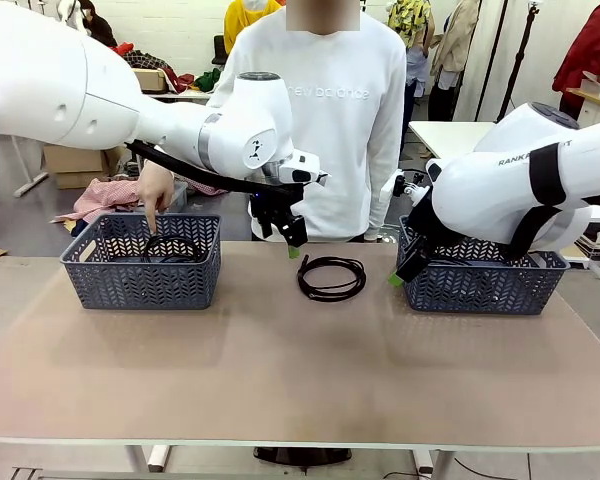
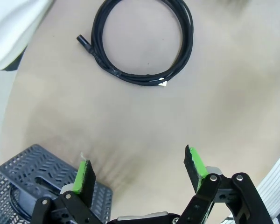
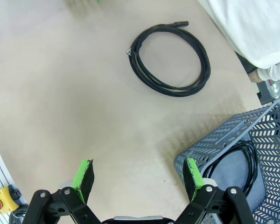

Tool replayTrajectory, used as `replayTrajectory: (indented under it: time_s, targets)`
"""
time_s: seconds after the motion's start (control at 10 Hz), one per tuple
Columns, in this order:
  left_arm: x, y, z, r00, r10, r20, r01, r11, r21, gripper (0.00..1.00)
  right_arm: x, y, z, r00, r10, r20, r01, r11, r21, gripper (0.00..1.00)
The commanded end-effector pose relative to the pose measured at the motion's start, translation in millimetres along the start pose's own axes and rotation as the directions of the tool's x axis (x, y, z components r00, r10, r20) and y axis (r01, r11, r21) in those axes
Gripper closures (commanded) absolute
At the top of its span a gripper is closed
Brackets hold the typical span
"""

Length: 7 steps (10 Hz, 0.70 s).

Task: Organize the cables according to human instructions.
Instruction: Pick up a bundle of cables and place it in the basket indicated by the human.

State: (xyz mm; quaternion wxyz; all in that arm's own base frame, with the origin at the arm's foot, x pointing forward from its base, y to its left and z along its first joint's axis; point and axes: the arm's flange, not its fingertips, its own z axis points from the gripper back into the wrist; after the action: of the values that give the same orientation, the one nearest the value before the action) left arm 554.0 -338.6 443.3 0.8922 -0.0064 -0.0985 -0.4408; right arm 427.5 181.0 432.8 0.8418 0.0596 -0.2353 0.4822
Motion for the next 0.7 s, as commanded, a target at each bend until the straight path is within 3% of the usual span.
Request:
replayTrajectory:
  time_s: [0.0,0.3,0.6]
  targets:
    - [-12.8,1.1,5.7,1.0,-0.015,0.003,0.015,1.0,-0.011,0.0,0.7,-0.2,1.0,1.0,0.006,-0.003,-0.006,1.0,-0.008,0.0]
    - [-1.1,1.6,3.3,1.0,-0.002,0.003,0.002,1.0,0.002,0.0,0.7,-0.2,1.0,1.0,0.006,-0.003,-0.006,1.0,-0.008,0.0]
    - [8.6,-0.5,-10.6,0.969,0.246,0.022,-0.246,0.969,-0.003,0.0,0.7,-0.2,1.0,1.0,0.006,-0.003,-0.006,1.0,-0.008,0.0]
